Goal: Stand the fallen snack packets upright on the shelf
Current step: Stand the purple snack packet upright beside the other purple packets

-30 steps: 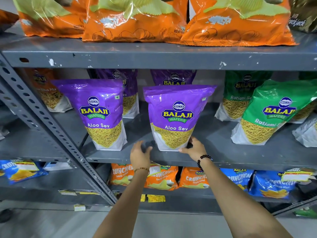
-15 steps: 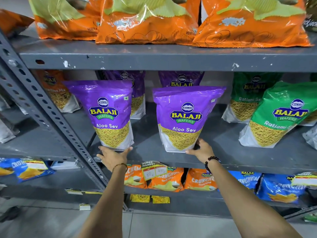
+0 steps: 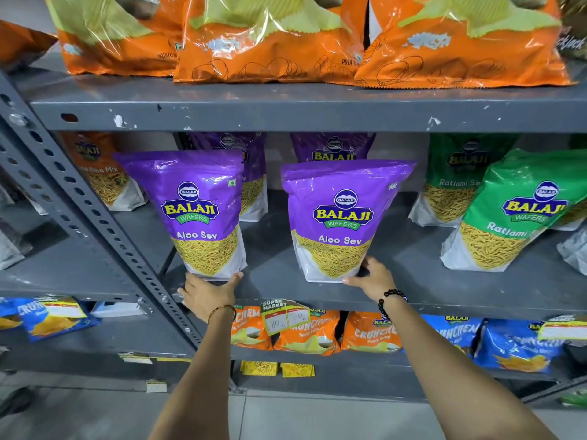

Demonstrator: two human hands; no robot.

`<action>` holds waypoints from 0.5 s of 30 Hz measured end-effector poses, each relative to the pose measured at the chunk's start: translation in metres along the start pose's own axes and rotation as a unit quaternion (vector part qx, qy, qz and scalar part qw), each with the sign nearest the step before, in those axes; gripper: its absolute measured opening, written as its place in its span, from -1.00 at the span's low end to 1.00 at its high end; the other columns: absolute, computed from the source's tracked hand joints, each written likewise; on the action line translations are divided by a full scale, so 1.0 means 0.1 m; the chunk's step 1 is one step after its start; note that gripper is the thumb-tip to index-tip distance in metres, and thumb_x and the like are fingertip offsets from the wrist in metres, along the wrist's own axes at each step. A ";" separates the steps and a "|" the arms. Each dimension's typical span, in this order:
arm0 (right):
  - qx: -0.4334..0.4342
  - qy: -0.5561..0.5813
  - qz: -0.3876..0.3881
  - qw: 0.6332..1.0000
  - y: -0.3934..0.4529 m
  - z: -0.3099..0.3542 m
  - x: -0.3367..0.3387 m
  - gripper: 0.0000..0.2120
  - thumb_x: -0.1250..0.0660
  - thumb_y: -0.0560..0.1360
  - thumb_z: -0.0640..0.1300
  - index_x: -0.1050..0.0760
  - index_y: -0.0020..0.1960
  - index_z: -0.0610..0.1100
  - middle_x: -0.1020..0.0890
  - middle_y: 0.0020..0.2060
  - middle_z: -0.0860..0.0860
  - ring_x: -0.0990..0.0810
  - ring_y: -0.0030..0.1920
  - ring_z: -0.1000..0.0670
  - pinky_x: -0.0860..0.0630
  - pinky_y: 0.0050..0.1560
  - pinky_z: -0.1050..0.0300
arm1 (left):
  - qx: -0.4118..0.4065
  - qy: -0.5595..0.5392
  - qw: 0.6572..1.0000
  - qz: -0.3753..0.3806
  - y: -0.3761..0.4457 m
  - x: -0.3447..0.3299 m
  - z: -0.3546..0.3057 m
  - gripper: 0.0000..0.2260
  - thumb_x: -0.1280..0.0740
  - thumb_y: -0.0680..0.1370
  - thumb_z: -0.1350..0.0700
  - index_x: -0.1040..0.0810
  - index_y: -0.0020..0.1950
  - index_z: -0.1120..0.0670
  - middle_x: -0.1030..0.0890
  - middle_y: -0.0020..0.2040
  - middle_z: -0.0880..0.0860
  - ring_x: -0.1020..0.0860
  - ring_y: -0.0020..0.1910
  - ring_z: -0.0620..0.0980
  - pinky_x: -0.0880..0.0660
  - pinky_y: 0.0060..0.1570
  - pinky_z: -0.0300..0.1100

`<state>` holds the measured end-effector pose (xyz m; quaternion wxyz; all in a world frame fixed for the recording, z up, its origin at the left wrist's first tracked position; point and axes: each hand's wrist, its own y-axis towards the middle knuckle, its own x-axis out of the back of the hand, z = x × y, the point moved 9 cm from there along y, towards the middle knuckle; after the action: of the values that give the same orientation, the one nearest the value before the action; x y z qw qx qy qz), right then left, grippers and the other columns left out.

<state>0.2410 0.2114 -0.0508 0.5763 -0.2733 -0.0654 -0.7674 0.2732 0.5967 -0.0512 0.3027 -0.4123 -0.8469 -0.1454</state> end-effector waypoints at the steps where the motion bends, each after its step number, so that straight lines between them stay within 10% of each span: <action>1: 0.000 -0.001 0.000 1.000 0.00 0.00 0.00 -0.47 -0.52 0.30 -0.18 -0.45 0.22 -0.18 -0.61 0.17 -0.12 -0.56 0.17 -0.12 -0.41 0.06 0.16 | 0.001 0.000 1.000 -0.001 0.00 0.00 0.00 -0.02 -0.56 0.19 -0.13 -0.18 0.41 0.28 -0.32 0.42 0.32 -0.15 0.46 0.30 -0.10 0.46 0.16; 9: -0.009 0.013 0.005 1.000 -0.01 -0.04 -0.02 -0.38 -0.53 0.29 -0.21 -0.37 0.29 -0.18 -0.58 0.22 -0.11 -0.54 0.21 -0.12 -0.41 0.08 0.15 | 0.011 0.001 1.000 0.024 -0.01 -0.05 0.05 0.08 -0.56 0.21 -0.12 -0.02 0.48 0.26 -0.18 0.50 0.27 -0.04 0.51 0.25 -0.06 0.49 0.16; 15: -0.006 -0.061 -0.043 0.997 -0.23 -0.19 0.07 -0.03 -0.50 0.33 -0.15 0.05 0.52 -0.13 -0.26 0.48 -0.13 -0.24 0.47 -0.17 -0.29 0.38 -0.07 | -0.023 0.025 0.999 0.023 -0.23 -0.02 0.04 0.09 -0.56 0.21 -0.11 -0.01 0.47 0.33 -0.17 0.49 0.31 -0.10 0.49 0.28 -0.09 0.48 0.15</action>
<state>0.2116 0.2050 -0.0587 0.5360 -0.3196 -0.1079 -0.7739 0.2550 0.5830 -0.0556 0.3174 -0.4345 -0.8259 -0.1681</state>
